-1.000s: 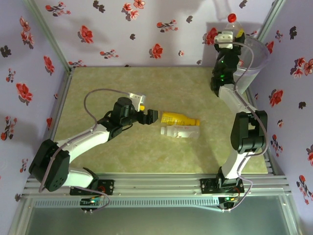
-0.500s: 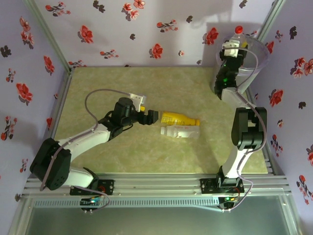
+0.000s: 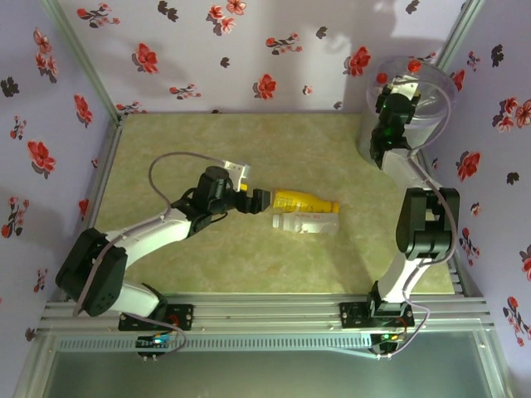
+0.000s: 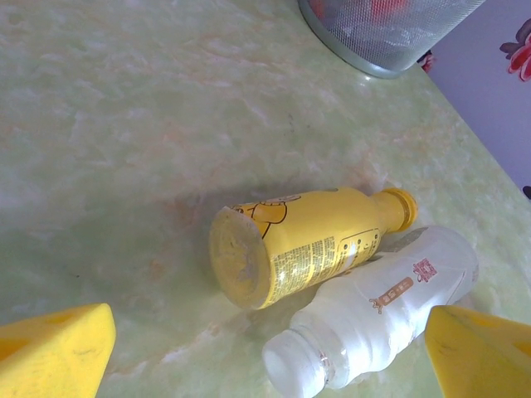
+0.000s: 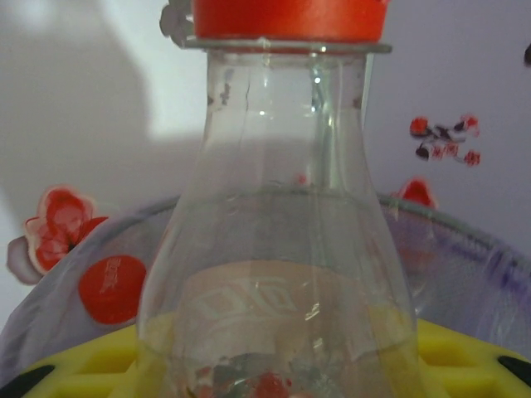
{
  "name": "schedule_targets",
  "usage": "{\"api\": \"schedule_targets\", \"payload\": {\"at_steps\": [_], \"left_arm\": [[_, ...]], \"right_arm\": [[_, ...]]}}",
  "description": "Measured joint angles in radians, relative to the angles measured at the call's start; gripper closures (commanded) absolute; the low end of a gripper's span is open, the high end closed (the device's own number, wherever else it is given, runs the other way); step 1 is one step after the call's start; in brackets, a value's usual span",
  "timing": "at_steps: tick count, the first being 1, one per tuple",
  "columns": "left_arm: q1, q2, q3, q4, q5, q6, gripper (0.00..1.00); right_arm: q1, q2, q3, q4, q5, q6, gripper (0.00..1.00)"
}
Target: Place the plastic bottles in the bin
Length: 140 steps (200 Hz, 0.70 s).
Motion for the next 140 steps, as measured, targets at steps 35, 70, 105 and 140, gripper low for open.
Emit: {"api": "schedule_targets", "payload": {"at_steps": [35, 70, 105, 140], "left_arm": [[0.000, 0.002, 0.000, 0.000, 0.000, 0.000, 0.04], [0.000, 0.002, 0.000, -0.001, 0.000, 0.000, 0.03], [-0.001, 0.002, 0.000, 0.000, 0.000, 0.000, 0.03], [-0.003, 0.003, 0.000, 0.000, 0.000, 0.000, 0.03]], "right_arm": [[-0.028, -0.017, 0.065, -0.195, -0.007, 0.134, 0.42], [-0.055, -0.017, 0.143, -0.370, -0.046, 0.219, 0.31], [-0.056, -0.017, 0.199, -0.483, -0.085, 0.256, 0.15], [-0.056, -0.018, 0.266, -0.566, -0.105, 0.266, 0.05]]}}
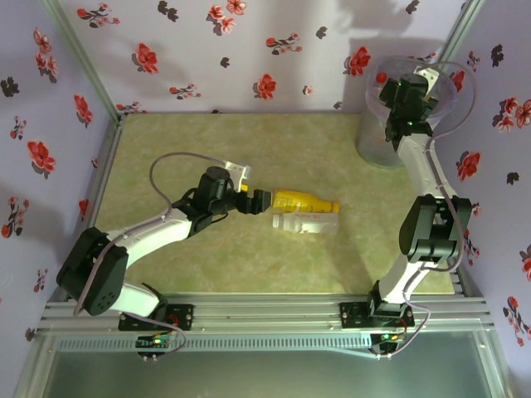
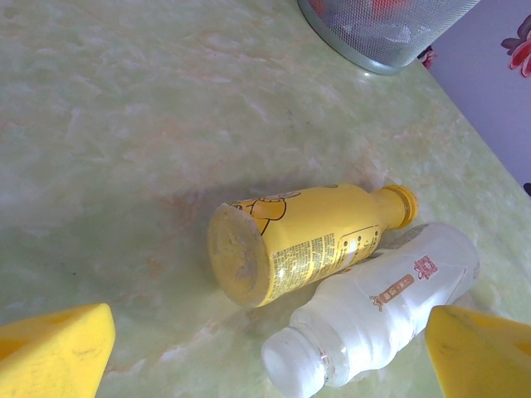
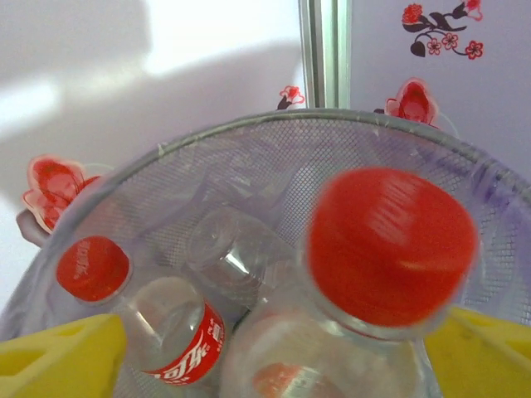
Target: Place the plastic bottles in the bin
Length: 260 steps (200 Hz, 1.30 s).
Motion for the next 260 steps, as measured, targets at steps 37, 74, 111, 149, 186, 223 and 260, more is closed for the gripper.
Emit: {"api": "schedule_targets", "payload": {"at_steps": [37, 74, 111, 149, 186, 223, 260], "left_arm": [[-0.005, 0.000, 0.000, 0.000, 0.000, 0.000, 0.03], [-0.006, 0.000, 0.000, -0.001, 0.000, 0.000, 0.03], [-0.006, 0.008, 0.013, -0.019, 0.000, 0.001, 0.03], [-0.008, 0.022, 0.052, -0.062, 0.000, 0.018, 0.03], [-0.008, 0.050, 0.114, -0.117, 0.002, 0.055, 0.03], [-0.010, 0.109, 0.191, -0.168, 0.018, 0.092, 0.03], [-0.012, 0.188, 0.296, -0.241, 0.043, 0.155, 0.03]], "right_arm": [[0.000, -0.019, 0.004, -0.036, -0.001, -0.001, 0.06], [0.000, -0.056, 0.003, -0.062, -0.001, -0.001, 0.05], [0.005, -0.120, -0.002, -0.104, -0.001, -0.002, 0.04], [0.022, -0.194, -0.039, -0.138, -0.001, -0.001, 0.02], [0.048, -0.224, -0.065, -0.184, -0.010, 0.002, 0.03], [0.096, -0.272, -0.119, -0.254, -0.062, 0.017, 0.05], [0.157, -0.383, -0.219, -0.344, -0.130, 0.045, 0.06]]}}
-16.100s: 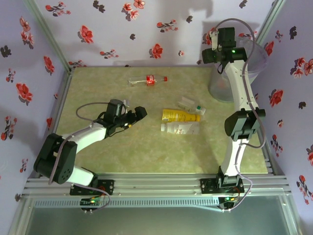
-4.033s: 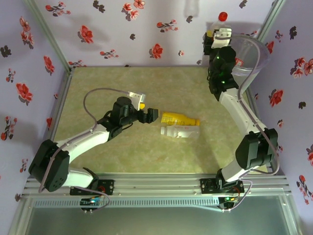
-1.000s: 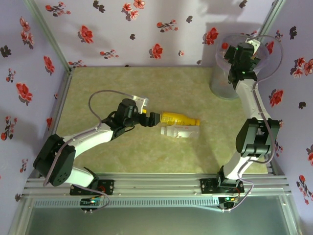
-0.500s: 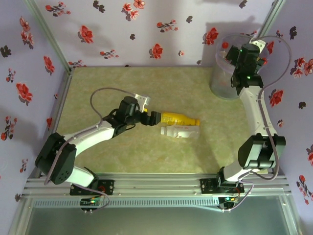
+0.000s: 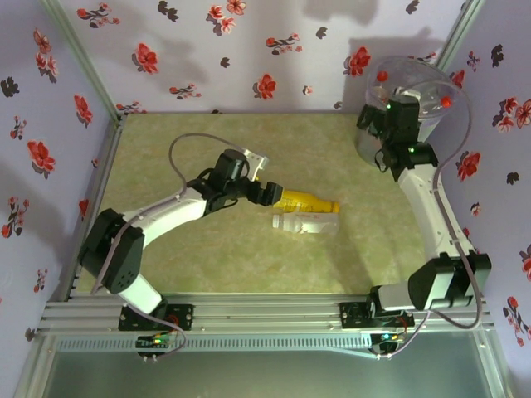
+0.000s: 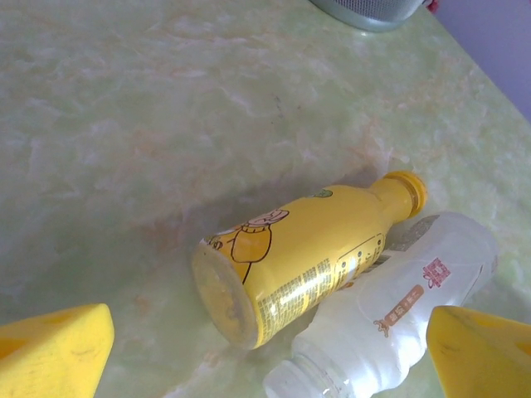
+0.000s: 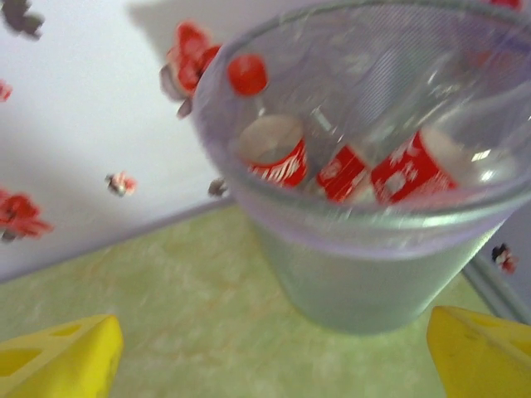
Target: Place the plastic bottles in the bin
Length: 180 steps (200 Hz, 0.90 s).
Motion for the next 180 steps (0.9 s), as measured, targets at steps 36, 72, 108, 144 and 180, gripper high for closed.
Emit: {"api": "schedule_targets", "payload": {"at_steps": [36, 72, 108, 144, 180], "left_arm": [[-0.009, 0.106, 0.162, -0.121, 0.040, 0.112, 0.06], [-0.037, 0.208, 0.302, -0.253, 0.058, 0.238, 0.07], [-0.071, 0.301, 0.393, -0.352, 0.061, 0.343, 0.04], [-0.076, 0.374, 0.457, -0.409, 0.061, 0.420, 0.02], [-0.076, 0.454, 0.550, -0.470, 0.065, 0.512, 0.00]], "right_arm": [[0.033, -0.120, -0.105, -0.135, -0.095, 0.041, 0.09], [0.084, -0.208, -0.232, -0.285, -0.153, 0.074, 0.12], [0.085, -0.298, -0.353, -0.359, -0.224, 0.136, 0.13], [0.085, -0.314, -0.402, -0.364, -0.274, 0.167, 0.13], [0.085, -0.327, -0.414, -0.364, -0.278, 0.175, 0.12]]}}
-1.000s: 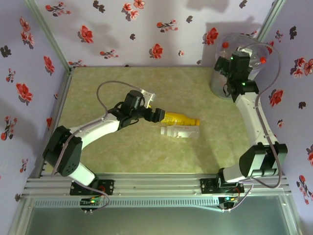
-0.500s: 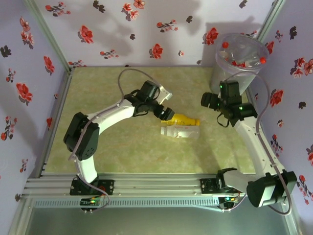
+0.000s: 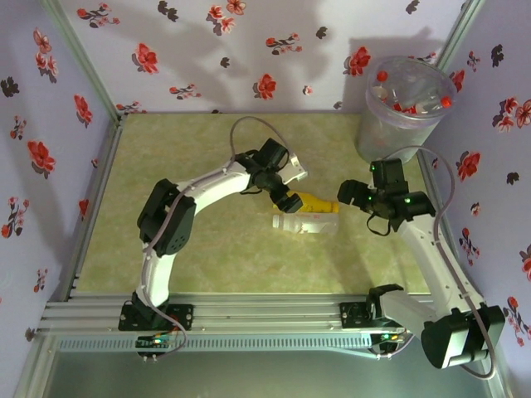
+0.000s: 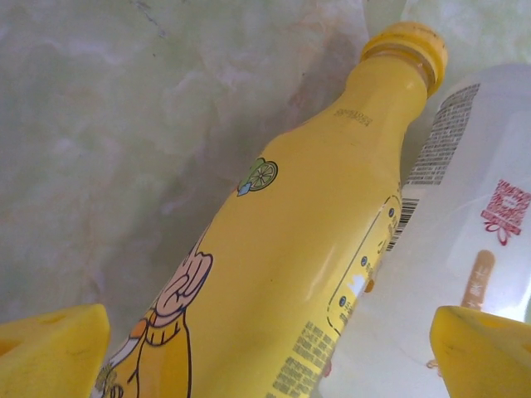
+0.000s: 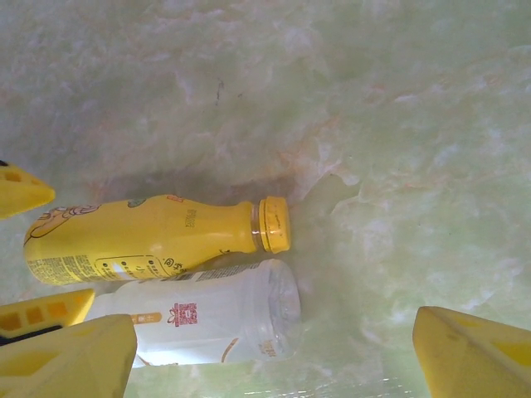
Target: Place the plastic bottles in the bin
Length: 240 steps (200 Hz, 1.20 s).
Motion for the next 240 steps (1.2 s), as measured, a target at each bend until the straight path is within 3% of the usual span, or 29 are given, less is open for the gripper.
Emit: {"api": "schedule_targets", "payload": {"at_steps": [92, 180, 240], "left_arm": [[0.007, 0.117, 0.084, -0.085, -0.076, 0.077, 0.07], [0.034, 0.147, 0.084, -0.079, -0.122, 0.050, 0.29], [0.035, 0.147, 0.083, -0.059, -0.121, 0.013, 0.43]], "right_arm": [[-0.003, -0.045, -0.024, 0.008, 0.001, 0.018, 0.12], [-0.006, -0.046, -0.074, 0.047, 0.000, 0.028, 0.12], [-0.007, -0.022, -0.152, 0.177, -0.047, 0.105, 0.12]]}}
